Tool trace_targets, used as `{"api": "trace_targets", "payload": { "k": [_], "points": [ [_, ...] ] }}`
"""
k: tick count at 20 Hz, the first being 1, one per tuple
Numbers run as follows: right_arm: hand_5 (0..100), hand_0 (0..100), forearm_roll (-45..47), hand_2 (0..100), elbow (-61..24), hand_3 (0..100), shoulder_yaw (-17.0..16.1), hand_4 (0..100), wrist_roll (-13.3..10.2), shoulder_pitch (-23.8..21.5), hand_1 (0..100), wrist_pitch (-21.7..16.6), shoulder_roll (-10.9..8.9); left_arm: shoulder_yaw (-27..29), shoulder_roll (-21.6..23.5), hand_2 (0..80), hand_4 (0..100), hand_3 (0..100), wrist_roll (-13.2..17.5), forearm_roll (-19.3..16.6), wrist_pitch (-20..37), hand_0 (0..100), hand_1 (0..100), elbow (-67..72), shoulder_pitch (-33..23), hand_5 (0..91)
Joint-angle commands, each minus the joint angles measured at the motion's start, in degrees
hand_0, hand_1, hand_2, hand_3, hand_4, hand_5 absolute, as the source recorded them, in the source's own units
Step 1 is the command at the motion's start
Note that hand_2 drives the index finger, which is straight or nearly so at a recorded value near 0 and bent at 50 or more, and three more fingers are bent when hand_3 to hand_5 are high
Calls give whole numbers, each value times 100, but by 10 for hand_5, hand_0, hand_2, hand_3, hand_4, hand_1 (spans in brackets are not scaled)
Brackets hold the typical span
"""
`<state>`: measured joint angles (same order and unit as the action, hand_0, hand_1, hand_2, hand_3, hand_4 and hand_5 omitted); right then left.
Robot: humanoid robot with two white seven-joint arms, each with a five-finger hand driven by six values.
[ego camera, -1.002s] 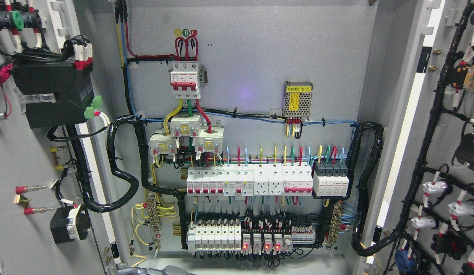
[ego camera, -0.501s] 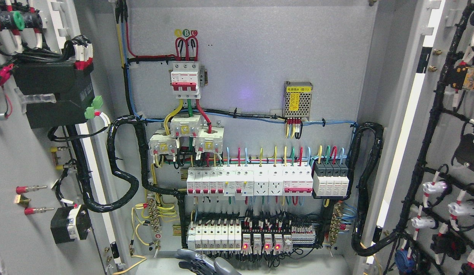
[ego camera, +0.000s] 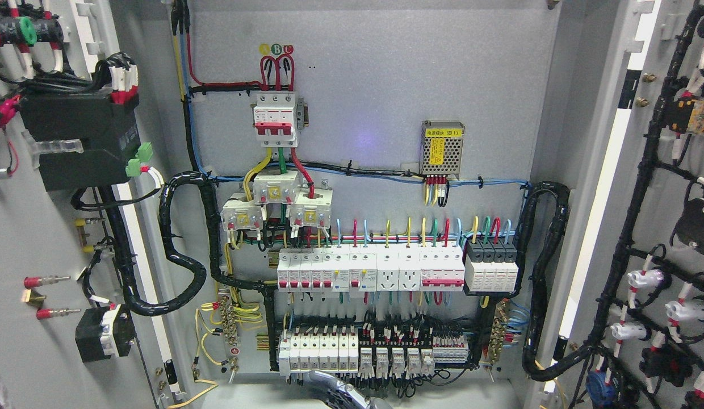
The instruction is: Open door with both hands
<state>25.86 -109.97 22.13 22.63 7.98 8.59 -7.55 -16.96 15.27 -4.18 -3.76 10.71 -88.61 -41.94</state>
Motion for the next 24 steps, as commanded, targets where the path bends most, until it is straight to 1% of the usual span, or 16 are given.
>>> {"api": "trace_targets", "payload": {
  "k": [1, 2, 3, 5, 8, 9, 12, 14, 16, 17, 18, 21, 22, 24],
  "points": [
    [0, 0, 16, 0, -833, 0, -779, 0, 13, -463, 0, -164, -502, -387, 626, 0, 0, 0, -4, 16, 19, 0, 0, -2098, -148, 0],
    [0, 0, 16, 0, -877, 0, -876, 0, 22, -542, 0, -199, -502, -387, 653, 0, 0, 0, -4, 16, 19, 0, 0, -2168, -148, 0],
    [0, 0, 24, 0, -956, 0, -938, 0, 30, -638, 0, -243, -546, -378, 688, 0, 0, 0, -4, 24, 28, 0, 0, -2221, -148, 0],
    [0, 0, 24, 0, -974, 0, -973, 0, 39, -718, 0, -462, -747, -378, 697, 0, 0, 0, -4, 129, 98, 0, 0, -2335, -139, 0],
    [0, 0, 24, 0, -965, 0, -1061, 0, 39, -937, 0, -832, -1134, -369, 740, 0, 0, 0, -4, 296, 116, 0, 0, -2529, -69, 0],
    [0, 0, 24, 0, -965, 0, -1148, 0, 39, -1025, 0, -920, -1196, -369, 741, 0, 0, 0, -4, 305, 116, 0, 0, -2555, 1, 0],
    [0, 0, 33, 0, -965, 0, -1377, 0, 48, -1306, 0, -1139, -1205, -369, 723, 0, 0, 0, -4, 314, 116, 0, 0, -2678, 238, 0],
    [0, 0, 33, 0, -965, 0, -1413, 0, 57, -1465, 0, -1289, -1214, -369, 706, 0, 0, 0, -4, 402, 116, 0, 0, -2731, 440, 0],
    [0, 0, 42, 0, -965, 0, -1588, 0, 57, -1675, 0, -1526, -1240, -369, 688, 0, 0, 0, -4, 516, 151, 0, 0, -2889, 607, 0],
    [0, 0, 42, 0, -965, 0, -1623, 0, 57, -1746, 0, -1631, -1249, -361, 688, 0, 0, 0, -4, 551, 220, 0, 0, -2959, 686, 0],
    [0, 0, 42, 0, -965, 0, -1676, 0, 57, -1773, 0, -1745, -1241, -369, 688, 0, 0, 0, -4, 569, 308, 0, 0, -2986, 774, 0],
    [0, 0, 51, 0, -965, 0, -1904, 0, 57, -1922, 0, -2097, -1240, -369, 662, 0, 0, 0, -4, 569, 344, 0, 0, -3030, 1029, 0],
    [0, 0, 59, 0, -965, 0, -1931, 0, 57, -1923, 0, -2159, -1232, -369, 662, 0, 0, 0, -4, 578, 344, 0, 0, -3065, 1117, 0],
    [0, 0, 103, 0, -974, 0, -2089, 0, 57, -1975, 0, -2221, -1249, -369, 670, 0, 0, 0, -4, 587, 414, 0, 0, -3065, 1240, 0]
  ]
}}
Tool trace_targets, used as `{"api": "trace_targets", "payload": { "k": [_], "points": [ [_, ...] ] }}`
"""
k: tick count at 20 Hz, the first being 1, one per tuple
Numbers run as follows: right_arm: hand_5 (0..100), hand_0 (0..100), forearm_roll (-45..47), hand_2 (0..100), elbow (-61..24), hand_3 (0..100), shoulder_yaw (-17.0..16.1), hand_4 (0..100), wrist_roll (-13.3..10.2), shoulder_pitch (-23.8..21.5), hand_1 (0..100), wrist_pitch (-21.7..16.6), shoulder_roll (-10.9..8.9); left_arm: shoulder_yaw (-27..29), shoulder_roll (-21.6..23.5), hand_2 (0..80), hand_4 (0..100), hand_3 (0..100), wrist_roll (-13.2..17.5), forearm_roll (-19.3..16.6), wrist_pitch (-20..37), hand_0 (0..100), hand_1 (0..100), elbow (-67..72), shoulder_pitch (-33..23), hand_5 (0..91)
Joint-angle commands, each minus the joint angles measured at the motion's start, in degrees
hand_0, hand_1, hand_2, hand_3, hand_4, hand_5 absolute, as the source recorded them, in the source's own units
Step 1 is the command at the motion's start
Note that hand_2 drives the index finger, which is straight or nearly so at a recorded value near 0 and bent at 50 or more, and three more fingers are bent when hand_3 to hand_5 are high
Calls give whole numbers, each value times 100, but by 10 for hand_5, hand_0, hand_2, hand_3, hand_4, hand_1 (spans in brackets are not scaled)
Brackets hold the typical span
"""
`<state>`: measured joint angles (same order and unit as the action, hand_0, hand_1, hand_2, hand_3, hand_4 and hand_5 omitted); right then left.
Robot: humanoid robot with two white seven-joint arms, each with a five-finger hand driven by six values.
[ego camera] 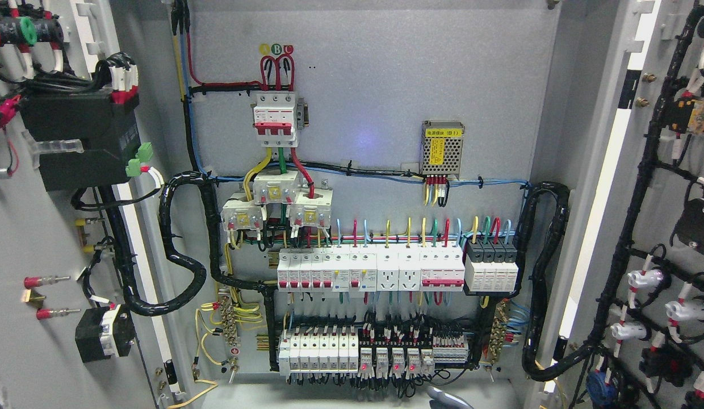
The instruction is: Open door with both hands
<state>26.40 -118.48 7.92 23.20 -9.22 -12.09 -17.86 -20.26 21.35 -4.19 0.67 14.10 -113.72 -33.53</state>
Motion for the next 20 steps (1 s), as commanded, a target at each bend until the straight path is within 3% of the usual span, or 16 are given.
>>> {"api": "trace_targets", "payload": {
  "k": [1, 9, 16, 20],
  "points": [
    [0, 0, 85, 0, -122, 0, -764, 0, 0, -299, 0, -154, -209, -40, 62, 0, 0, 0, -20, 144, 250, 0, 0, -555, 417, 0],
    [0, 0, 841, 0, -122, 0, -1248, 0, 35, -651, 0, -381, -306, 4, 106, 0, 0, 0, -29, 144, 1709, 0, 0, -546, 408, 0],
    [0, 0, 841, 0, -122, 0, -1600, 0, 35, -739, 0, -655, -323, 232, 9, 0, 0, 0, -38, 187, 1798, 0, 0, -555, 496, 0],
    [0, 0, 841, 0, -122, 0, -1644, 0, 35, -765, 0, -664, -367, 662, 44, 0, 0, 0, -38, 661, 1868, 0, 0, -564, 689, 0]
  ]
}}
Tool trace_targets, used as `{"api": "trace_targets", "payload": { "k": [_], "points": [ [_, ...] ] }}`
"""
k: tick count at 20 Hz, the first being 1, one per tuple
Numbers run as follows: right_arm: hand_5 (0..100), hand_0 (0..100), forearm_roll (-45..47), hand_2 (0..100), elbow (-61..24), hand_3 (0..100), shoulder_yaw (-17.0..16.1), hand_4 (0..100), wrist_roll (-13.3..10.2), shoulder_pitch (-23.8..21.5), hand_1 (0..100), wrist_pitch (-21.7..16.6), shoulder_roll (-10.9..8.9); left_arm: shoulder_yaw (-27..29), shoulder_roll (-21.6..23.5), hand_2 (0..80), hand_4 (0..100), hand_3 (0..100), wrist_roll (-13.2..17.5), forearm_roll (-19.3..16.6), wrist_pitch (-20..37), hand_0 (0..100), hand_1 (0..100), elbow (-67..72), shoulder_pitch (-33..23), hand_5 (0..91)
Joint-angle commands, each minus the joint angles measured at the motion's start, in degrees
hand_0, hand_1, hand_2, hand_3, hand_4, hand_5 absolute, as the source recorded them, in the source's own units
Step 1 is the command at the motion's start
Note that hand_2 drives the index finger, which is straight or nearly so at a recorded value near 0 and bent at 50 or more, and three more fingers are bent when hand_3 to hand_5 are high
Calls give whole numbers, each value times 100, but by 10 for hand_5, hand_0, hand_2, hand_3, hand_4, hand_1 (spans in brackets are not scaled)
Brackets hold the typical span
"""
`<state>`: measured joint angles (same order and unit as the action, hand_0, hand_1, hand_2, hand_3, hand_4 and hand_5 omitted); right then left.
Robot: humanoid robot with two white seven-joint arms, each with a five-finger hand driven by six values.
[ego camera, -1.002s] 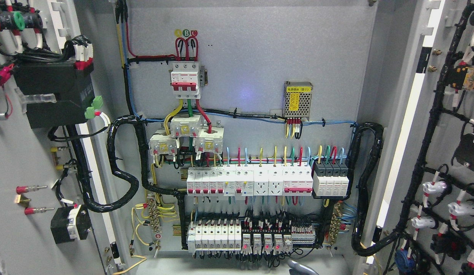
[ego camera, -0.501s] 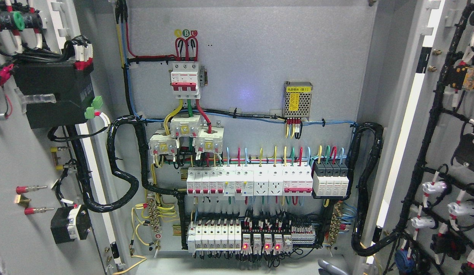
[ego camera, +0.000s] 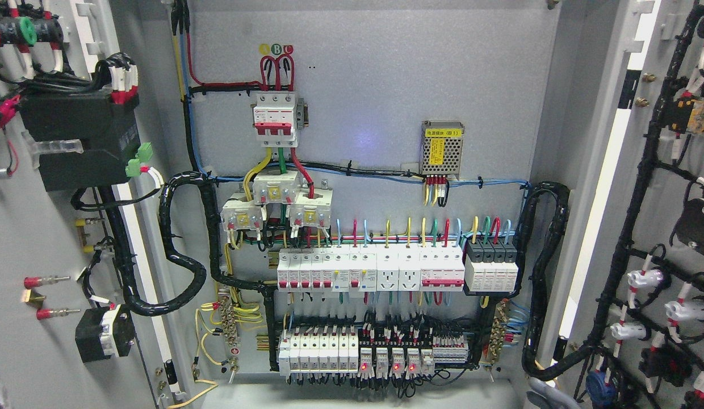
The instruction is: Open door with both hands
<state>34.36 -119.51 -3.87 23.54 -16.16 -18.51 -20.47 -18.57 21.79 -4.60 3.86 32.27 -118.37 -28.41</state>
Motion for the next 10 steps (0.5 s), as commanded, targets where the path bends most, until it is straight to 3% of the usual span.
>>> {"api": "trace_targets", "payload": {
  "k": [1, 4, 10],
  "points": [
    [0, 0, 62, 0, -19, 0, -465, 0, -7, -71, 0, -39, -115, 573, 27, 0, 0, 0, 3, 457, 51, 0, 0, -99, 248, 0],
    [0, 0, 89, 0, -19, 0, -562, 0, -16, -89, 0, -56, -97, 810, 106, 0, 0, 0, 3, 835, 42, 0, 0, -99, 432, 0],
    [0, 0, 167, 0, -11, 0, -746, 0, -16, -150, 0, -56, -45, 828, 220, 0, 0, 0, 3, 1020, 51, 0, 0, -169, 600, 0]
  ]
}}
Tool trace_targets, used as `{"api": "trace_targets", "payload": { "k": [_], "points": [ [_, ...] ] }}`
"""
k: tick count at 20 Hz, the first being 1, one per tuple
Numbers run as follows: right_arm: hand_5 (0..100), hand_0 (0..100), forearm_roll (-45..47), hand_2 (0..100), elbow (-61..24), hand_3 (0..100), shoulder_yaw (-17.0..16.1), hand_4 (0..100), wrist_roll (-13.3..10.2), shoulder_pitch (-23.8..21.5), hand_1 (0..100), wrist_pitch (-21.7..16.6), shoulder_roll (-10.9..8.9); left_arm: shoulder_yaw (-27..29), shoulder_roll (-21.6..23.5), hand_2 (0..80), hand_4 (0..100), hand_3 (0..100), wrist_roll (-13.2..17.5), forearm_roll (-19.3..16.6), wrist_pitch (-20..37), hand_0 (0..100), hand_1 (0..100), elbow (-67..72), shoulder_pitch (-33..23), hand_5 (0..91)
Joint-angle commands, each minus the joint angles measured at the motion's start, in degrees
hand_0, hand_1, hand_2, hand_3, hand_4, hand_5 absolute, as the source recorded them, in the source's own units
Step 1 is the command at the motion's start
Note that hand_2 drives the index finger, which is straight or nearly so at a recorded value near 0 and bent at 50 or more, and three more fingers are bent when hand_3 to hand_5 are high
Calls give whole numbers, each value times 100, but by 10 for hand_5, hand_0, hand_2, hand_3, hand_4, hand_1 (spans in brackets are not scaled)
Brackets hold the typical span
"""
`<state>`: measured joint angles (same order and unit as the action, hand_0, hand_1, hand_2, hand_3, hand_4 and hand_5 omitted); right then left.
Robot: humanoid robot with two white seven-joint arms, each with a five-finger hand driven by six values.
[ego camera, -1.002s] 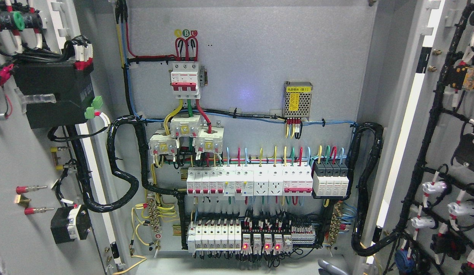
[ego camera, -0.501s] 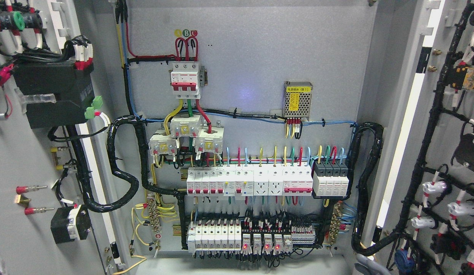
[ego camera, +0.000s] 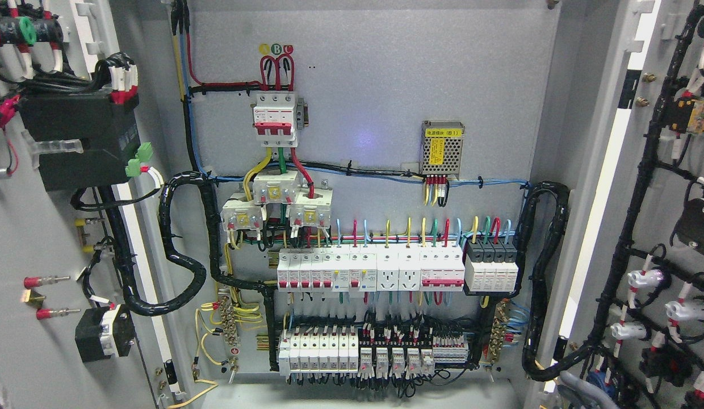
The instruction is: Open door with both hands
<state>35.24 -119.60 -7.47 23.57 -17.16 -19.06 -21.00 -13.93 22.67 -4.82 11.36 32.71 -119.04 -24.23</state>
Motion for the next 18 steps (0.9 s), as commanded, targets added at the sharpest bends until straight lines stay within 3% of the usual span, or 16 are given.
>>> {"api": "trace_targets", "payload": {
  "k": [1, 4, 18],
  "points": [
    [0, 0, 262, 0, -2, 0, -456, 0, -28, -76, 0, -1, 8, 365, 150, 0, 0, 0, 25, 279, 7, 0, 0, -110, 225, 0],
    [0, 0, 703, 0, -2, 0, -606, 0, -28, -173, 0, 7, -10, 408, 159, 0, 0, 0, 25, 279, 7, 0, 0, -119, 339, 0],
    [0, 0, 1037, 0, 173, 0, -1071, 0, -19, -358, 0, -1, 8, 505, 168, 0, 0, 0, 25, 279, -2, 0, 0, -137, 744, 0]
  ]
}}
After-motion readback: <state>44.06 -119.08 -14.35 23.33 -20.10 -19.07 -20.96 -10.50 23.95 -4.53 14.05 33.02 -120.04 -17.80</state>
